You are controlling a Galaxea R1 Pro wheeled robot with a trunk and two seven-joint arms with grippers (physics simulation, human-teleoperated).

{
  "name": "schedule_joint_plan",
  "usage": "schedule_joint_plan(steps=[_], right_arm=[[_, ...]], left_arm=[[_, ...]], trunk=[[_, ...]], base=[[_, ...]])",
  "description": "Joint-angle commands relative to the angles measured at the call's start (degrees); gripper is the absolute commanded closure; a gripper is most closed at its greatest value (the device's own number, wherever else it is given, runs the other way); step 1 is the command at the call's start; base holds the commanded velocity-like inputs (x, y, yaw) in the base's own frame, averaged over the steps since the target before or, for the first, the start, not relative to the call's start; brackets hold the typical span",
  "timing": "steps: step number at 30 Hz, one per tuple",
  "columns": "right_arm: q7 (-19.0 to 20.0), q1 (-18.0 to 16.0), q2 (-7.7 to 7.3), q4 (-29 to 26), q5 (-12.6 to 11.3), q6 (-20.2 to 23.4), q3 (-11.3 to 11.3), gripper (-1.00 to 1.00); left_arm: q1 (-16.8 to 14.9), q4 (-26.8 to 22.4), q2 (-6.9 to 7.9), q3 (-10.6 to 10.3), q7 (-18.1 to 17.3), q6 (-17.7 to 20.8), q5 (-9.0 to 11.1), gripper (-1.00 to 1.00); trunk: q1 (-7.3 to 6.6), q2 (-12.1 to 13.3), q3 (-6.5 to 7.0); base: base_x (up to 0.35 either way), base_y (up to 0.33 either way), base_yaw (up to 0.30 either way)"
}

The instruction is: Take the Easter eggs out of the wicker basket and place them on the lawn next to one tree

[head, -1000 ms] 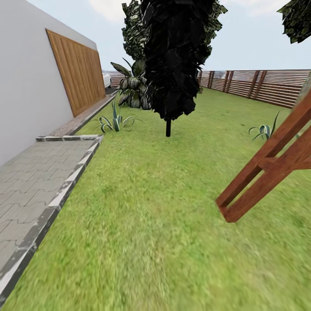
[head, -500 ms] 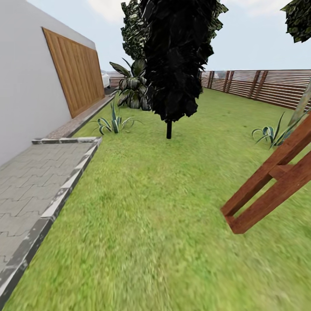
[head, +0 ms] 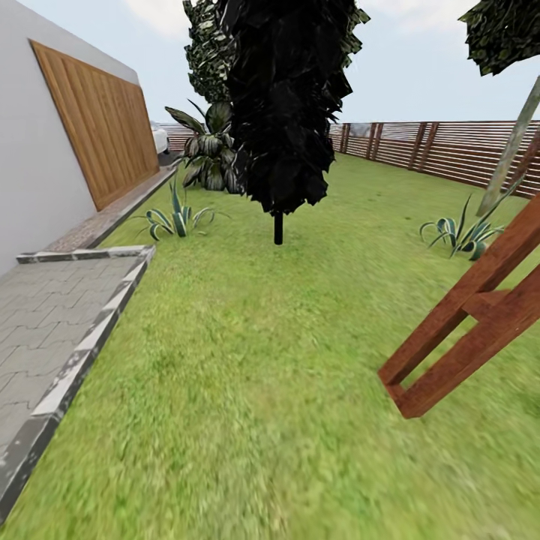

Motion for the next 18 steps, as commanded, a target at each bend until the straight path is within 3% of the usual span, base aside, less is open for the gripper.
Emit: schedule_joint_plan(steps=[1,11,18], right_arm=[[0.0,0.0,-0.01,0.1,0.3,-0.2,0.0,-1.00],[0.0,-0.1,0.05,0.0,0.5,-0.3,0.0,-1.00],[0.1,0.0,0.08,0.0,0.5,-0.2,0.1,-1.00]], left_arm=[[0.0,-0.1,0.00,0.4,0.0,0.2,0.0,-1.00],[0.0,0.0,-0.04,0.4,0.0,0.2,0.0,-1.00],[0.0,-0.1,-0.09,0.4,0.0,0.2,0.0,-1.00]], trunk=[[0.03,0.0,-0.03],[0.03,0.0,-0.03],[0.03,0.0,-0.03]], base=[[0.339,0.112,-0.009],[0.339,0.113,-0.011],[0.339,0.109,-0.211]])
